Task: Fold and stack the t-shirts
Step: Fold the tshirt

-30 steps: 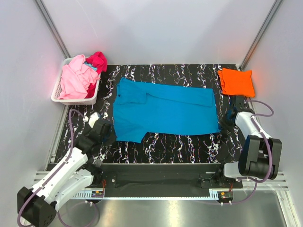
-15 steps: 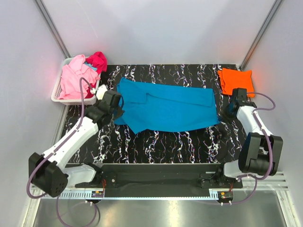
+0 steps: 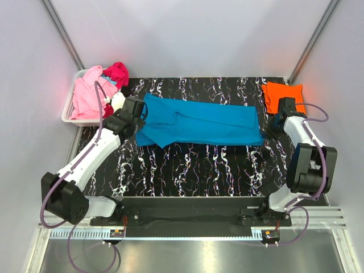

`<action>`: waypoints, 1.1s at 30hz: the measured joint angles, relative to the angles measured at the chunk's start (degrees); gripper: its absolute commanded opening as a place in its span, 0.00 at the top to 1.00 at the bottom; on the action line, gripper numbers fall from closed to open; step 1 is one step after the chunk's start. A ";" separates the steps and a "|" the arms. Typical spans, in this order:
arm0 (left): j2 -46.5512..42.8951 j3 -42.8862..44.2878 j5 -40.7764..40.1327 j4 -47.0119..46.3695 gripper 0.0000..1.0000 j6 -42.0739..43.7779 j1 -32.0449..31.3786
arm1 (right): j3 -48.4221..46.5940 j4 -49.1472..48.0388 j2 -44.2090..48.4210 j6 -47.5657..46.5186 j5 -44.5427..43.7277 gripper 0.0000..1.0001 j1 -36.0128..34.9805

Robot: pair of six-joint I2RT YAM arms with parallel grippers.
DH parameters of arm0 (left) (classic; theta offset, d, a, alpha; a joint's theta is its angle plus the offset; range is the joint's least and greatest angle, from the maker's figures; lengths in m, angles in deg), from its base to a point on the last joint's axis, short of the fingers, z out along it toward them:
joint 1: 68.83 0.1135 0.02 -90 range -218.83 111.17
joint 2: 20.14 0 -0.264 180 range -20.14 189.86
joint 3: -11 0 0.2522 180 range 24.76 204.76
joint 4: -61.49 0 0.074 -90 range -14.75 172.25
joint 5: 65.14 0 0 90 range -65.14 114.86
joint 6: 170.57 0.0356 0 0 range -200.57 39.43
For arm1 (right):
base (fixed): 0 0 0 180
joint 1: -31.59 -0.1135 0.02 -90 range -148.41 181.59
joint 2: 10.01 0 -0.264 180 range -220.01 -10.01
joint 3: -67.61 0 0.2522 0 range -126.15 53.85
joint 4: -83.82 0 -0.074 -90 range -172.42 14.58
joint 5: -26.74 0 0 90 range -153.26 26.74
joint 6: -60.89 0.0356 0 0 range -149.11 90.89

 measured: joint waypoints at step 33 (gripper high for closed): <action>31.87 21.55 4.92 -4.42 1.00 7.63 9.51 | -32.48 -5.01 -29.79 -4.68 9.57 0.35 0.00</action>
